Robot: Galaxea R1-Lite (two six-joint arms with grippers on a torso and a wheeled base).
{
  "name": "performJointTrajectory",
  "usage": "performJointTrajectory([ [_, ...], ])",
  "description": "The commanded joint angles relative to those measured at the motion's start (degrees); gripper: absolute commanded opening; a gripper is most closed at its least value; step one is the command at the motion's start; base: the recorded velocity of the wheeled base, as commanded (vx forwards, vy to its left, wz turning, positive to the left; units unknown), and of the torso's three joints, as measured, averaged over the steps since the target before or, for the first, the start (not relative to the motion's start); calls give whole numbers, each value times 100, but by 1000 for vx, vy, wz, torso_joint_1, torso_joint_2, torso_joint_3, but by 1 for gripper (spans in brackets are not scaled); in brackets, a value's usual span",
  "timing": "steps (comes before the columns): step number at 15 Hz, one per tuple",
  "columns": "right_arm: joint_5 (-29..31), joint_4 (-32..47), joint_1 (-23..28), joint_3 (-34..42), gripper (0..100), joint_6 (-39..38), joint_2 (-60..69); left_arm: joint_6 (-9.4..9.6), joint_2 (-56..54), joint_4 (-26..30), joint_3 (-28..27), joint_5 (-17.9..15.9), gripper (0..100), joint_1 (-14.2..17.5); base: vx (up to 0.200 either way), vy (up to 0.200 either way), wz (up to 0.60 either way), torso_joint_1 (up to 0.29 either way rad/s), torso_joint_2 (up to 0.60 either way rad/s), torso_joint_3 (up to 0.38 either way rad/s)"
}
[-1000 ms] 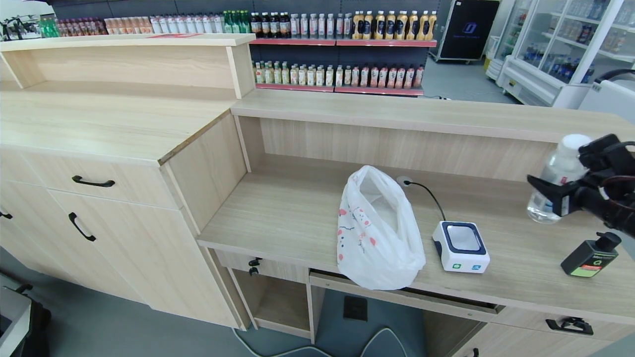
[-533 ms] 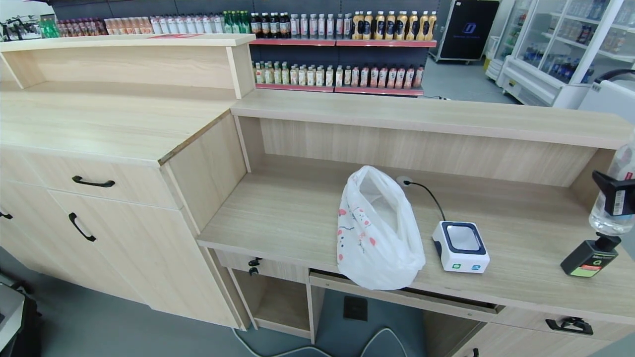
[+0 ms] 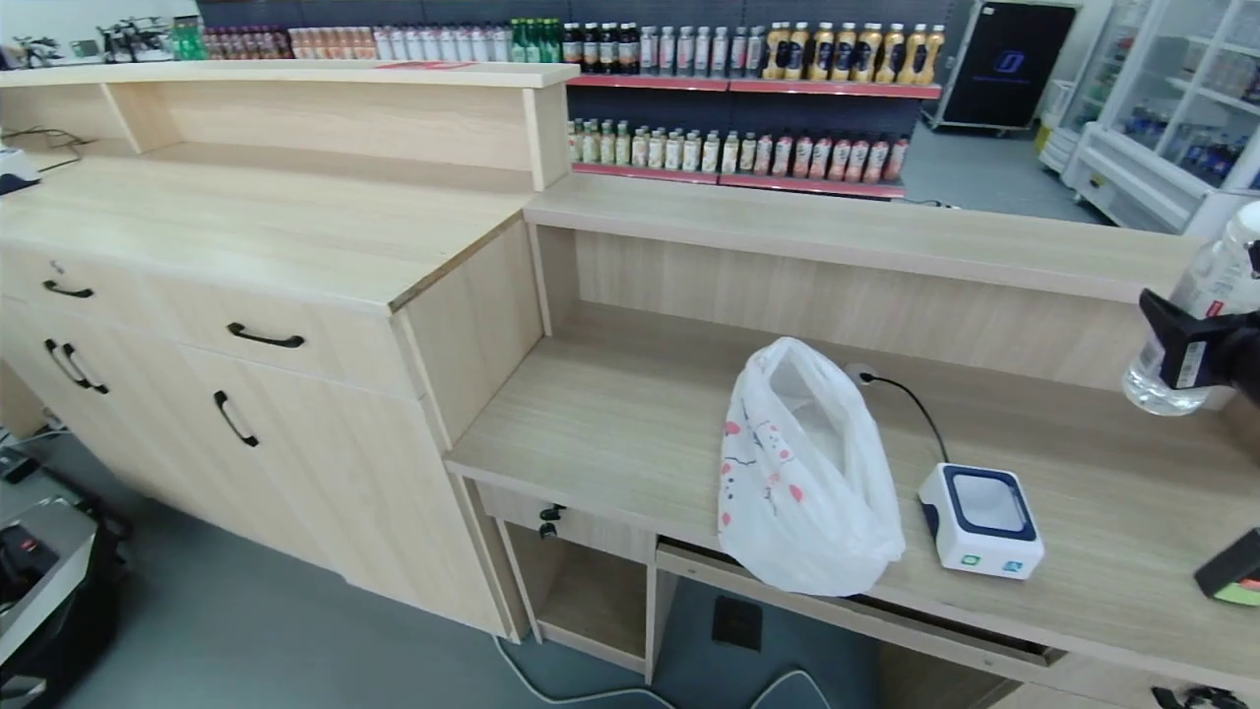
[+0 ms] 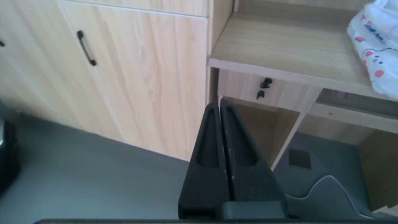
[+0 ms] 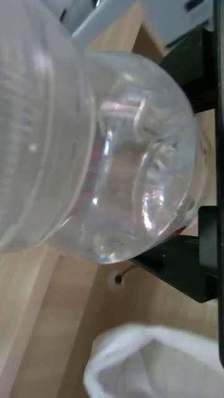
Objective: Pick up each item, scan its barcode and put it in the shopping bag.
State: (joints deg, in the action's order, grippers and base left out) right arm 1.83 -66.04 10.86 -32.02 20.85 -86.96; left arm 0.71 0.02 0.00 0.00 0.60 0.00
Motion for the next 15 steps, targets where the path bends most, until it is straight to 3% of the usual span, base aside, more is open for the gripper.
performJointTrajectory([
  [1, -420, -6, -93, -85, 0, -494, -515, 0, -2, 0, 0, 2, 0, 0, 0, 0, 0, 0, 0, 0],
  [3, -842, 29, -93, -155, 0, -872, -1043, 0, -2, 0, 0, 2, 0, 0, 0, 0, 0, 0, 0, 0],
  [7, -1106, -58, -146, -383, 0, -942, -2229, 0, -2, 0, 0, 2, 0, 0, 0, 0, 0, 0, 0, 0],
  [12, -2556, -647, -49, -1113, 0, -872, -3451, 0, -2, 0, 0, 2, 0, 0, 0, 0, 0, 0, 0, 0],
  [15, -2609, -691, -128, -1218, 0, -793, -3776, 0, -2, 0, 0, 2, 0, 0, 0, 0, 0, 0, 0, 0],
])
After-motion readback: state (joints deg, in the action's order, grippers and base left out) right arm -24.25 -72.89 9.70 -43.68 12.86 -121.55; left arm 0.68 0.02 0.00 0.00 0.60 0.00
